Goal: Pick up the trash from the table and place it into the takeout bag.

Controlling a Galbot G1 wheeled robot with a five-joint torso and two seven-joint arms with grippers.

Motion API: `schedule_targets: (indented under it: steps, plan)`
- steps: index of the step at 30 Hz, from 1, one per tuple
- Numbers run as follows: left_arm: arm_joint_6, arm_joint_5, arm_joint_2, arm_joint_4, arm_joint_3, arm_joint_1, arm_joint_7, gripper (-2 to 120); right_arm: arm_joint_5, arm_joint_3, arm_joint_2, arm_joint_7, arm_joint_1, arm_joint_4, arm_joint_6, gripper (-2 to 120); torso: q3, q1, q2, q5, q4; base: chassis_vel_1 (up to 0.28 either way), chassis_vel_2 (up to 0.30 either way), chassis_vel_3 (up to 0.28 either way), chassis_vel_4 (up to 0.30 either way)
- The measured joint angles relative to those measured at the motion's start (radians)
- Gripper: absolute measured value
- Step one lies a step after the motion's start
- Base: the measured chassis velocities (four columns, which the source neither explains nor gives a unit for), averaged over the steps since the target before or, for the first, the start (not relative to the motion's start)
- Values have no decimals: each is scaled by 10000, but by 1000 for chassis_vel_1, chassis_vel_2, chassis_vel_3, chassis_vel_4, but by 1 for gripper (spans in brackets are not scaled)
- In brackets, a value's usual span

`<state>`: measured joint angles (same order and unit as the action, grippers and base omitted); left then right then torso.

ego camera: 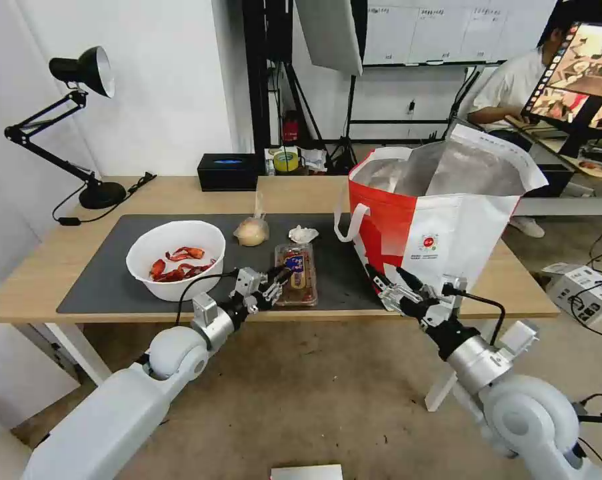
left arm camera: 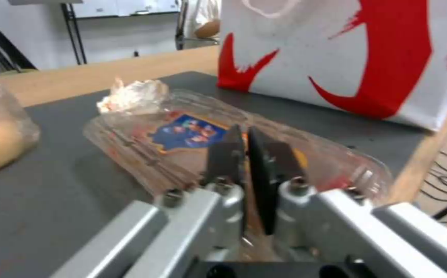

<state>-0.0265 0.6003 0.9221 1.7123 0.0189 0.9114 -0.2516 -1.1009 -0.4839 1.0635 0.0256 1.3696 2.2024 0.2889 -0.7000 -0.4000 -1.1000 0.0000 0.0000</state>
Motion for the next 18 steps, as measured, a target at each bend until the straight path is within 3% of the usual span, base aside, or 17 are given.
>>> schedule_targets:
  steps: [18]
  plan:
    - [-103, -47, 1, -220, 7, 133, -235, 0, -1716, 1670, 149, -1302, -2046, -1377, 751, 100, 0, 0, 0, 0, 0, 0, 0, 0, 0]
